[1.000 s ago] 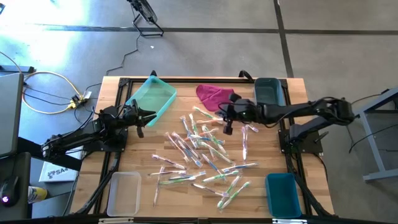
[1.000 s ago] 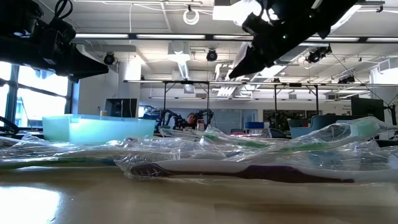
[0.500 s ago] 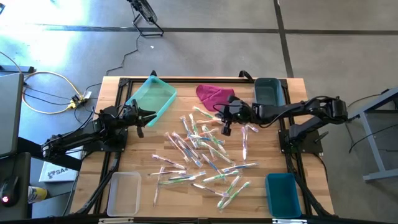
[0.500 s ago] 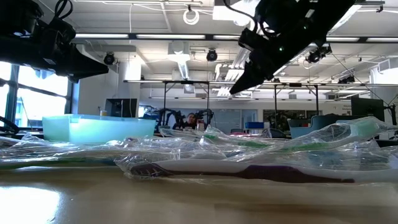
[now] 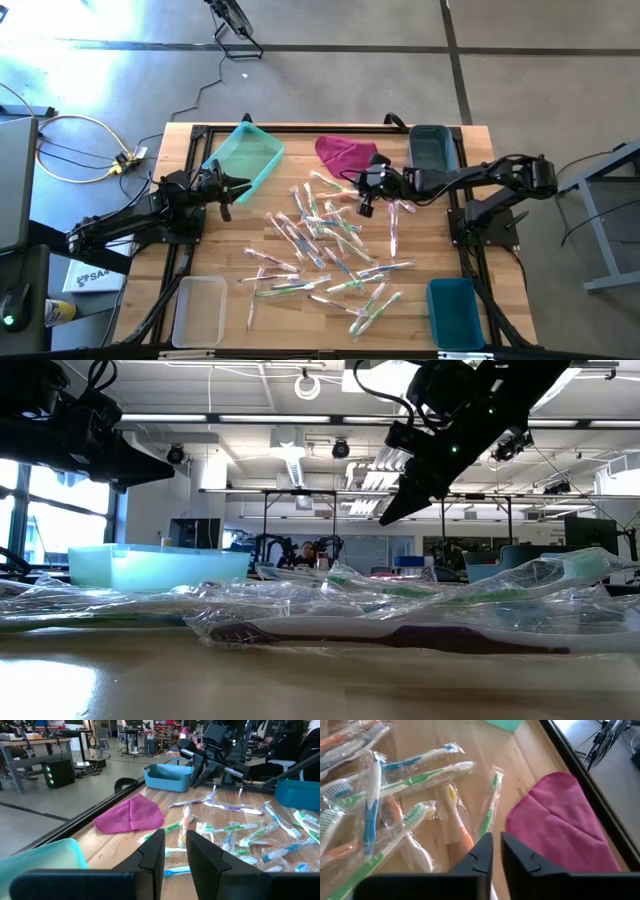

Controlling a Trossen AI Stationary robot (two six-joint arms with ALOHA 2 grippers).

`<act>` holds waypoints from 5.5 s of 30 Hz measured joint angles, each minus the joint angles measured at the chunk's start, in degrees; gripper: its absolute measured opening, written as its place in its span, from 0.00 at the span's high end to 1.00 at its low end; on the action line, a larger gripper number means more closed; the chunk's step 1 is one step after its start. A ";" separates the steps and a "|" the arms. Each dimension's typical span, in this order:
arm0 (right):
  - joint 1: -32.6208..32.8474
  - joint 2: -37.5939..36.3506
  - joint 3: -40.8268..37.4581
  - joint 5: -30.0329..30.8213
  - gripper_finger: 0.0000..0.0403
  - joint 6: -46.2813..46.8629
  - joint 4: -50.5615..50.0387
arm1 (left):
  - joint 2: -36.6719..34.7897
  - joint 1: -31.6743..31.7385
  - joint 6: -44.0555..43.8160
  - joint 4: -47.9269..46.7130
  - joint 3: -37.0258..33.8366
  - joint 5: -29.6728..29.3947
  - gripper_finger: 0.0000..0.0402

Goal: Pick & Place Toothbrushes
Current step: Put the orange toothbrush to the transparent bin

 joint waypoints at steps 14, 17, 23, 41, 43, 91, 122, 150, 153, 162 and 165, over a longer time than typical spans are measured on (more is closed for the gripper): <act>0.00 -0.02 0.00 -0.44 0.47 2.28 -0.02 | -0.01 -0.01 0.01 0.00 0.00 0.00 0.81; -0.01 0.00 0.00 -0.44 0.46 2.28 -0.04 | -0.02 0.00 0.00 -0.02 0.00 0.00 0.81; 0.00 -0.02 0.00 -0.44 0.47 2.25 -0.85 | -0.01 -0.01 0.00 0.00 0.00 0.00 0.81; -0.92 14.44 0.00 4.07 0.48 3.11 0.17 | 0.00 -0.02 -0.02 -0.02 -0.02 0.00 0.81; -0.94 14.94 0.00 6.25 0.48 3.11 0.20 | -0.01 -0.01 -0.04 -0.03 0.00 0.00 0.81; -4.22 14.95 0.00 -5.90 0.85 3.11 0.49 | -0.02 -0.02 -0.04 -0.04 0.00 0.00 0.81; -1.33 6.14 0.00 -5.88 0.88 3.29 1.53 | -0.01 -0.02 -0.04 -0.03 -0.02 0.01 0.81; 6.14 -11.46 0.02 -2.84 0.88 3.18 4.36 | -0.02 -0.01 -1.48 0.00 -0.01 0.01 0.81; 6.14 -11.44 0.02 -2.84 0.88 3.14 5.29 | 0.00 -0.01 -1.49 0.06 -0.02 0.02 0.81; 6.14 -11.43 0.02 -2.90 0.88 3.13 5.97 | -0.01 -0.01 -2.60 1.45 -0.19 0.11 0.81; 6.14 -11.43 0.02 -3.02 0.88 3.13 6.29 | -0.02 -0.02 -6.85 1.68 -0.22 -0.04 0.81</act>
